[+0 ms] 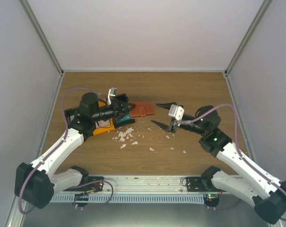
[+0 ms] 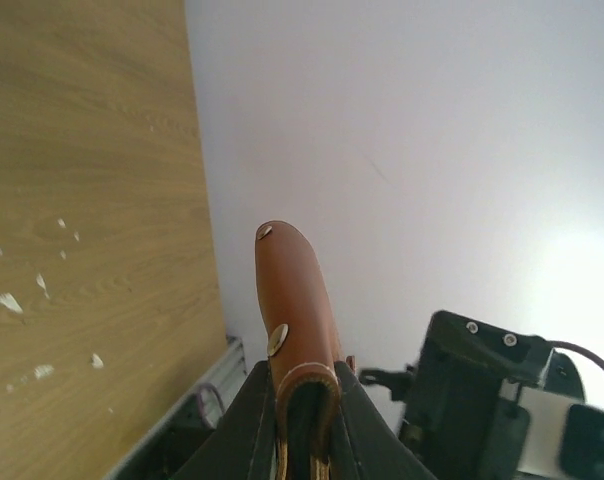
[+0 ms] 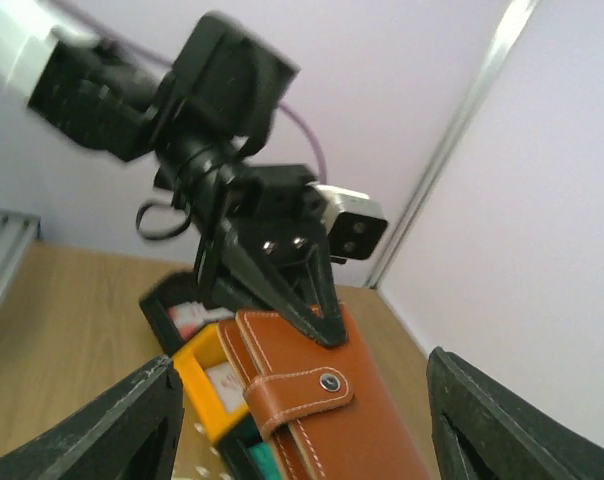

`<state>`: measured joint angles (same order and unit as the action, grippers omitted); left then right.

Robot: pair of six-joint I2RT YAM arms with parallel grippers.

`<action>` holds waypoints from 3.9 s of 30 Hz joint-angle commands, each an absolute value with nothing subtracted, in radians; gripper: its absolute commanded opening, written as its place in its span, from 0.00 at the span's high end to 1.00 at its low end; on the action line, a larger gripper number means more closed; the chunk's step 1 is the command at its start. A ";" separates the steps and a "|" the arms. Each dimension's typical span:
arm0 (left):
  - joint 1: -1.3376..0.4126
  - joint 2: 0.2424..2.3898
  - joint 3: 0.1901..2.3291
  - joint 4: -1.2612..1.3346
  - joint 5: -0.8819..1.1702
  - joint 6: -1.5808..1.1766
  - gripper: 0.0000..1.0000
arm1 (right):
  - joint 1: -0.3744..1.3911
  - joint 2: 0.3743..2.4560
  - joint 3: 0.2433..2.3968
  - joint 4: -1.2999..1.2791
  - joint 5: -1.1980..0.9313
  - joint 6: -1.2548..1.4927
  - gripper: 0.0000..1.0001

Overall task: Put the credit cards into the card holder
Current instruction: Open the card holder at the center of the board.

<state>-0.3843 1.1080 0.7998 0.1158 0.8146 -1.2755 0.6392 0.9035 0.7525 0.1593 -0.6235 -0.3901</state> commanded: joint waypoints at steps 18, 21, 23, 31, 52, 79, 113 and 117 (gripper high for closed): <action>-0.383 0.968 0.761 0.382 0.564 -1.077 1.00 | 0.705 1.209 0.725 0.877 -0.593 1.196 0.22; -0.385 0.956 0.743 0.394 0.563 -1.093 1.00 | 0.706 1.225 0.720 0.923 -0.546 1.254 0.31; -0.384 0.948 0.734 0.397 0.566 -1.100 1.00 | 0.705 1.223 0.718 0.925 -0.504 1.279 0.39; -0.384 0.934 0.709 0.426 0.593 -1.131 1.00 | 0.693 1.211 0.735 0.840 -0.384 1.312 0.74; -0.355 0.898 0.930 -0.207 0.679 -0.493 0.04 | 0.492 1.188 0.819 0.406 -1.072 0.724 0.98; -0.381 1.093 0.837 -0.136 1.169 -0.427 0.77 | 0.474 1.275 0.858 0.216 -1.259 0.487 0.99; -0.409 1.185 0.704 0.032 0.611 -0.638 1.00 | 0.849 1.502 1.046 -0.266 -0.025 0.543 0.38; -0.409 1.170 0.704 0.024 0.587 -0.634 1.00 | 0.850 1.508 1.017 -0.333 0.069 0.558 0.42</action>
<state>-0.4000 1.1938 0.7021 -0.0647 0.5953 -0.6369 0.8394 1.4879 1.0286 -0.2295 -0.0395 0.5583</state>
